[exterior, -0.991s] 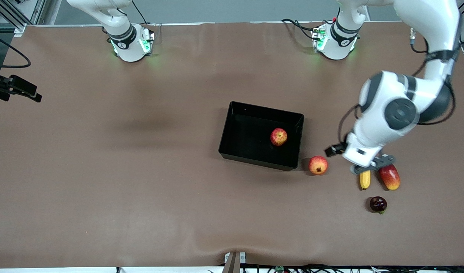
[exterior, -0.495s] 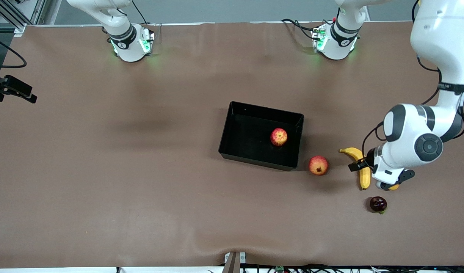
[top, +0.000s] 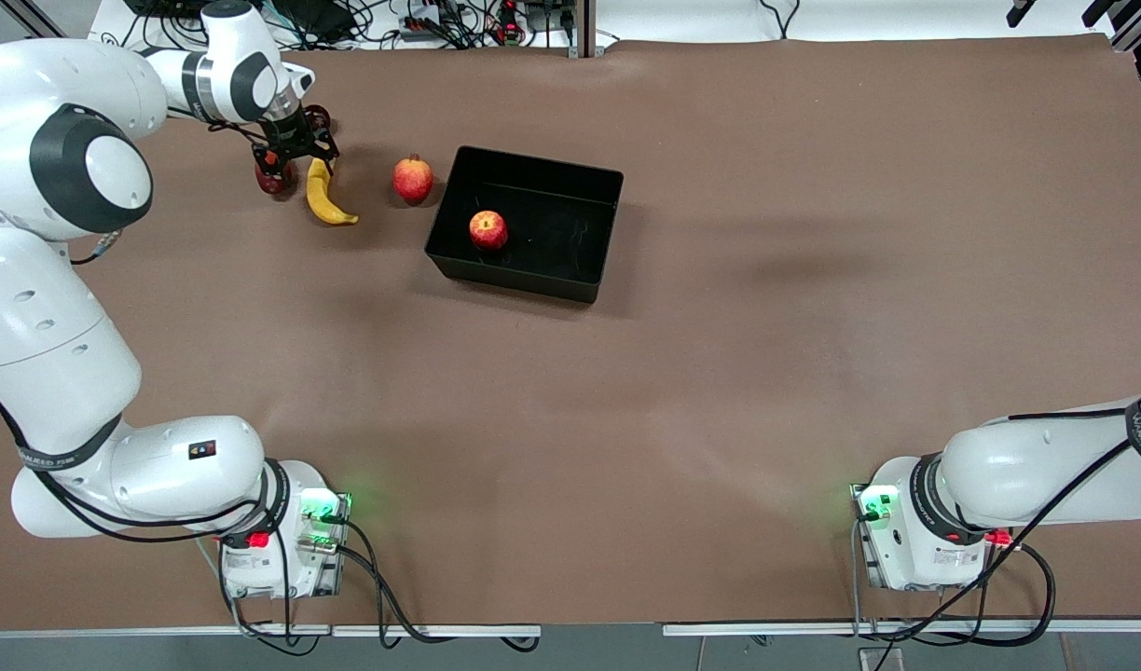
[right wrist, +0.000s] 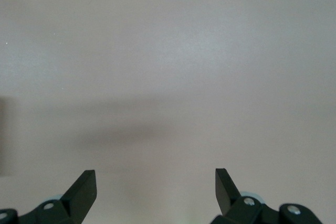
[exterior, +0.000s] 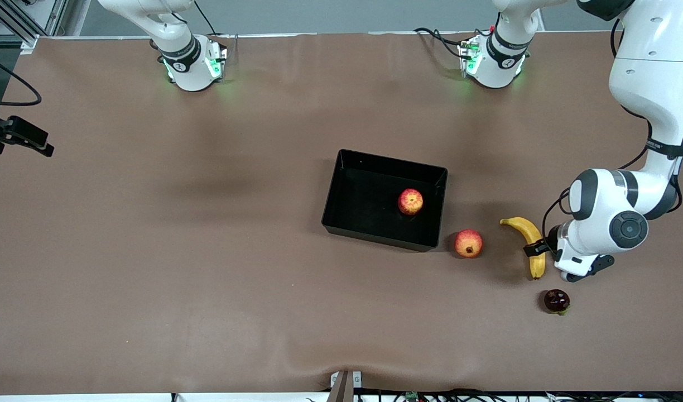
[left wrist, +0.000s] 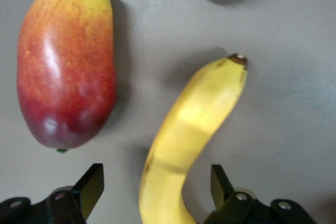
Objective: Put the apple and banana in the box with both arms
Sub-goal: 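Reach the left gripper to the yellow banana and grasp it, then lift the banana with the left gripper and carry it over the box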
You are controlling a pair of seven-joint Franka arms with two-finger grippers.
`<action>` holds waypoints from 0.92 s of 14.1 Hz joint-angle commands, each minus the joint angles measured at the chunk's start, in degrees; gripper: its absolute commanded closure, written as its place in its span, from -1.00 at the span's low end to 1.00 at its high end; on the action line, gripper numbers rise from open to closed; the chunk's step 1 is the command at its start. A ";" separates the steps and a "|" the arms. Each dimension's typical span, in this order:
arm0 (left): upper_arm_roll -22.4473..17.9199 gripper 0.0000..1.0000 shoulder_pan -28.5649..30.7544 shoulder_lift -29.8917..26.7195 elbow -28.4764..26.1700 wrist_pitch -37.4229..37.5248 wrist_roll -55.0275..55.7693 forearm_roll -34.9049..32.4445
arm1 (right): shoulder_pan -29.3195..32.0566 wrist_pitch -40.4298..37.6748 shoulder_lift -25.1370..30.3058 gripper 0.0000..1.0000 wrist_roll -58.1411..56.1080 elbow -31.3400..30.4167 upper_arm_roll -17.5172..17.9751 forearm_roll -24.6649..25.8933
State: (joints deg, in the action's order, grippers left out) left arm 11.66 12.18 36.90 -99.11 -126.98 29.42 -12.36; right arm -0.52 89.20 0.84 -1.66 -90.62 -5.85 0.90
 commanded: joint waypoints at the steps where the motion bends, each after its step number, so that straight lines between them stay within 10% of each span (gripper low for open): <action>1: 0.47 -0.61 0.39 0.63 -1.69 -3.10 0.02 -1.35 | 0.35 -0.61 -0.75 -1.00 0.43 1.49 0.75 0.77; 6: 0.82 1.00 0.03 -1.03 -3.19 -2.75 -0.41 -1.44 | 0.35 -0.52 -0.92 -1.00 0.52 1.41 0.84 0.68; 13: 5.03 1.00 0.21 -12.98 -2.75 9.27 -10.95 -0.82 | 0.44 -0.52 -1.01 -1.00 0.87 1.41 0.84 0.07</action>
State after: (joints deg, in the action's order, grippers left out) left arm 14.66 12.15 28.76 -100.41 -121.41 20.61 -12.56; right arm -0.52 89.16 0.63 -1.64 -90.62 -5.67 0.89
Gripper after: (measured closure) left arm 0.630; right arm 0.000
